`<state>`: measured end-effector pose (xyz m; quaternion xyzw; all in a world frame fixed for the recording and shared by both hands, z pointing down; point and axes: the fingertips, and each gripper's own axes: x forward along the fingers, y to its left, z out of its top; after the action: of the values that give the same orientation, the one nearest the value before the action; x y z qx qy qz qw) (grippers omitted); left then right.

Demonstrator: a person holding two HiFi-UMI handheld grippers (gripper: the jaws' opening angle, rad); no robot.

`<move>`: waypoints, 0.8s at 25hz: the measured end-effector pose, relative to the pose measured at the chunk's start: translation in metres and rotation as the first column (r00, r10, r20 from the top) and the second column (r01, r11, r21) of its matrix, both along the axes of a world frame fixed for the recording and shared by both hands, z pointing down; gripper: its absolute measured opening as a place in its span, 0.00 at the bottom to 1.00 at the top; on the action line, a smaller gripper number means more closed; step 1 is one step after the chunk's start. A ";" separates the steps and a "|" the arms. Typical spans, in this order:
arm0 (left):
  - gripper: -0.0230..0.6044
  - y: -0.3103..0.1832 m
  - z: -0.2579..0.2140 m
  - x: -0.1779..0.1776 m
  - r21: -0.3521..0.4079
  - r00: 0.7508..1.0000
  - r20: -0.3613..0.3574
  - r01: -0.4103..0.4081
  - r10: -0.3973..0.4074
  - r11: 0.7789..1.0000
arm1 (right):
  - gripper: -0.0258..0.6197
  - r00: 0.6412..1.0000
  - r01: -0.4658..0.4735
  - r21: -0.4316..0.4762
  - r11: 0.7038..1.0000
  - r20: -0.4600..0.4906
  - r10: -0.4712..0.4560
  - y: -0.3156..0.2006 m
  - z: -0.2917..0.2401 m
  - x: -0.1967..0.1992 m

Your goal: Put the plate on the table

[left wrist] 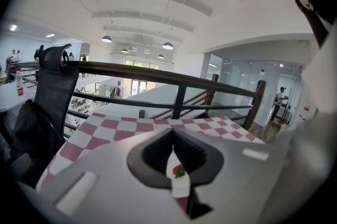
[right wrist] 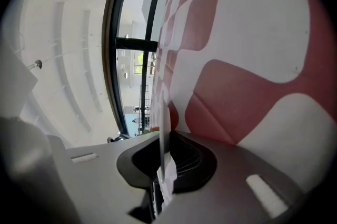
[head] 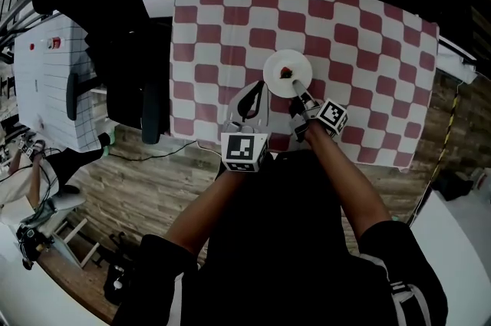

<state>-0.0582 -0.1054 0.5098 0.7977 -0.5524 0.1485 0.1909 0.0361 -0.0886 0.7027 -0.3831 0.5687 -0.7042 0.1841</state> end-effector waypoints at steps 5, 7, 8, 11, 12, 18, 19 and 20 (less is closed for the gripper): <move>0.05 -0.001 0.002 -0.001 -0.006 0.999 0.028 -0.026 0.027 1.000 | 0.07 1.000 0.001 -0.061 0.998 -0.006 -0.001 0.003 0.006 -0.004; 0.05 -0.003 0.001 -0.003 -0.005 0.999 0.035 -0.027 0.028 1.000 | 0.08 0.999 0.008 -0.087 0.996 -0.039 -0.012 0.004 0.009 -0.005; 0.05 -0.005 0.001 -0.003 -0.007 0.999 0.036 -0.025 0.026 1.000 | 0.08 0.998 0.015 -0.097 0.995 -0.063 -0.021 0.005 0.010 -0.004; 0.05 -0.008 0.003 -0.002 -0.018 0.999 0.039 -0.021 0.021 1.000 | 0.09 0.987 0.043 -0.132 0.990 -0.146 -0.063 0.006 0.013 0.000; 0.05 -0.009 0.003 -0.002 -0.019 0.999 0.043 -0.022 0.022 1.000 | 0.09 0.983 0.051 -0.147 0.988 -0.169 -0.076 0.007 0.014 0.000; 0.05 -0.007 -0.003 -0.006 -0.019 0.998 0.063 -0.017 0.018 1.000 | 0.21 0.960 0.088 -0.220 0.972 -0.242 -0.142 0.020 0.011 0.005; 0.05 -0.007 -0.002 -0.007 -0.019 0.998 0.063 -0.013 0.014 1.000 | 0.22 0.952 0.104 -0.228 0.968 -0.259 -0.163 0.021 0.011 0.005; 0.05 -0.007 -0.001 -0.007 -0.022 0.998 0.063 -0.009 0.011 1.000 | 0.23 0.943 0.122 -0.237 0.964 -0.274 -0.187 0.022 0.011 0.005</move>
<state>-0.0652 -0.1120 0.5091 0.7934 -0.5525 0.1803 0.1812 0.0410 -0.0671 0.7140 -0.4553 0.5381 -0.7093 -0.0017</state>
